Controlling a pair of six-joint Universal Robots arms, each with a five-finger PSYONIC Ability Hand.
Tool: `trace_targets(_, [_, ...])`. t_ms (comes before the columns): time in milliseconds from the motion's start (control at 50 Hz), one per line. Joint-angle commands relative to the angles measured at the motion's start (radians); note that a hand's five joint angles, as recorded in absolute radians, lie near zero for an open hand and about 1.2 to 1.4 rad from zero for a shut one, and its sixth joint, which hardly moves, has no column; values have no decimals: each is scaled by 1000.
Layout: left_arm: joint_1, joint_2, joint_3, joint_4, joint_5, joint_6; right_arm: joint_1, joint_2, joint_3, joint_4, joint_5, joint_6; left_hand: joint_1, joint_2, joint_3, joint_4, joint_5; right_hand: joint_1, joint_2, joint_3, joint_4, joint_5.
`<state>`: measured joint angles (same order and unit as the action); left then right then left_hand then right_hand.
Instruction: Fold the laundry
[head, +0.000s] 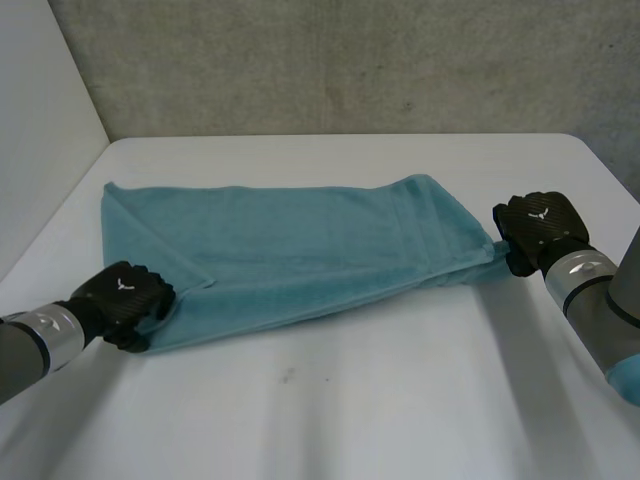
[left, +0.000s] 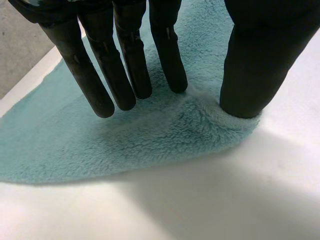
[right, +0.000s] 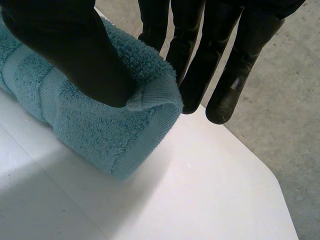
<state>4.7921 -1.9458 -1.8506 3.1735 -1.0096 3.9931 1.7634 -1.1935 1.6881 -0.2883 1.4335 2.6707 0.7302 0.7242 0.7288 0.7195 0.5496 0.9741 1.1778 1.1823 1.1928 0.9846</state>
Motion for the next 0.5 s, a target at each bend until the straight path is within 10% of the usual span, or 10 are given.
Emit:
trace_targets(20, [34, 8, -7, -3, 3, 110, -13, 0, -4, -2, -1, 0, 38, 44, 40, 49, 44, 422, 218, 214, 203, 237])
trace_targets(260, [69, 13, 1, 3, -7, 210, -13, 2, -8, 0, -1, -2, 32, 38, 34, 43, 38, 422, 218, 214, 203, 237])
trace_targets(500, [72, 33, 24, 132, -176, 16, -8, 5, -7, 0, -1, -11, 32, 38, 34, 43, 38, 422, 218, 214, 203, 237])
